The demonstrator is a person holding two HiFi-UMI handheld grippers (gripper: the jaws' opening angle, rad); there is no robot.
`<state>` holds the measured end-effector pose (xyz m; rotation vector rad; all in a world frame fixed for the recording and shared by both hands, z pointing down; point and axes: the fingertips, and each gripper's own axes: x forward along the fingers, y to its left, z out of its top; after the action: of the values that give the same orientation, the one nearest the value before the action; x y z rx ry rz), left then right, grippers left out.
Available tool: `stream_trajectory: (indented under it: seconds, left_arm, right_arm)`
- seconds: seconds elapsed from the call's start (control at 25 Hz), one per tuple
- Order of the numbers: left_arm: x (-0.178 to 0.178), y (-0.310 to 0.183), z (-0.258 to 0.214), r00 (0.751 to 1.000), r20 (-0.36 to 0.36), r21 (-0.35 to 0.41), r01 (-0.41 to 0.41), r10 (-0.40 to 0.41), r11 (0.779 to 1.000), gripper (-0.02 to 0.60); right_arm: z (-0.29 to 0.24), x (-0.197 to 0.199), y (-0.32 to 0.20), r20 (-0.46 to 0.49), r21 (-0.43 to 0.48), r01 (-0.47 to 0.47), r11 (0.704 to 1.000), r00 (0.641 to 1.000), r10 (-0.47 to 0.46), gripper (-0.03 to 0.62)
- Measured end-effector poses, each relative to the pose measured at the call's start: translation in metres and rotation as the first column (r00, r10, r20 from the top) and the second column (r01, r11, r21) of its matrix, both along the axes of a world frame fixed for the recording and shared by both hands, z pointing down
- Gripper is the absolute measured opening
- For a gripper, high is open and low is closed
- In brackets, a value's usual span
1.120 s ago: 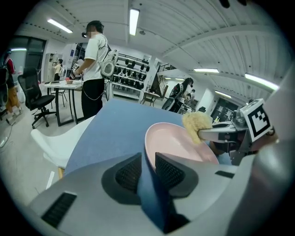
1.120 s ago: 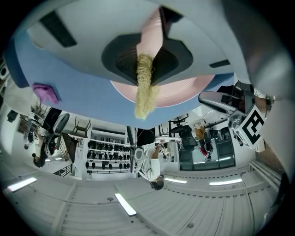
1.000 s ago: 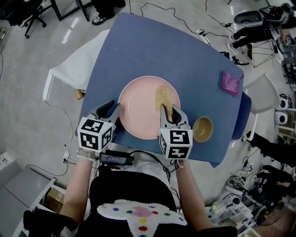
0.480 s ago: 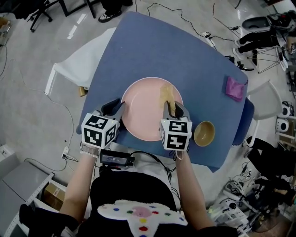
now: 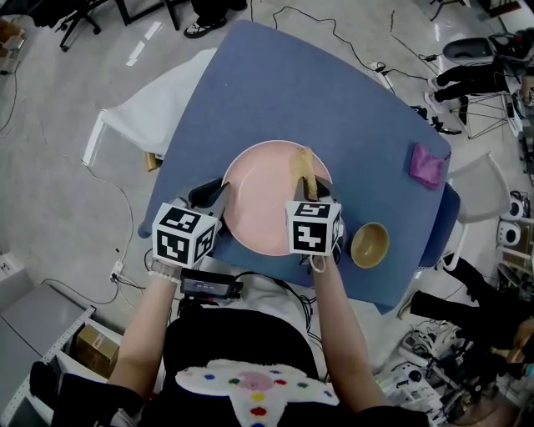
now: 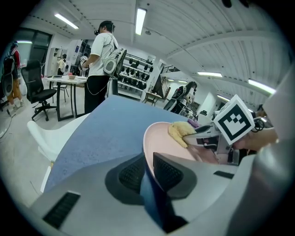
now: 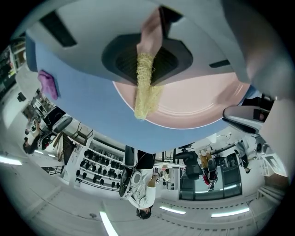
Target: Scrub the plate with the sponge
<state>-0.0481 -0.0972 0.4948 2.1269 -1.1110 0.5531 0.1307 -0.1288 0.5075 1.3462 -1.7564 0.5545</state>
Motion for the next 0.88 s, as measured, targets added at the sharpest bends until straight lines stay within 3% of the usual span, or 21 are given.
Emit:
stream_trajectory:
  seconds: [0.64, 0.88]
  left_arm:
    - [0.000, 0.000, 0.001, 1.000, -0.018, -0.008, 0.021, -0.021, 1.000, 0.063]
    - [0.001, 0.001, 0.002, 0.999, -0.023, -0.009, 0.029, -0.029, 1.000, 0.063]
  right_arm:
    - [0.003, -0.044, -0.013, -0.054, 0.001, 0.174, 0.985, 0.983, -0.174, 0.055]
    - [0.003, -0.067, -0.008, -0.034, 0.003, 0.238, 0.971, 0.971, -0.237, 0.055]
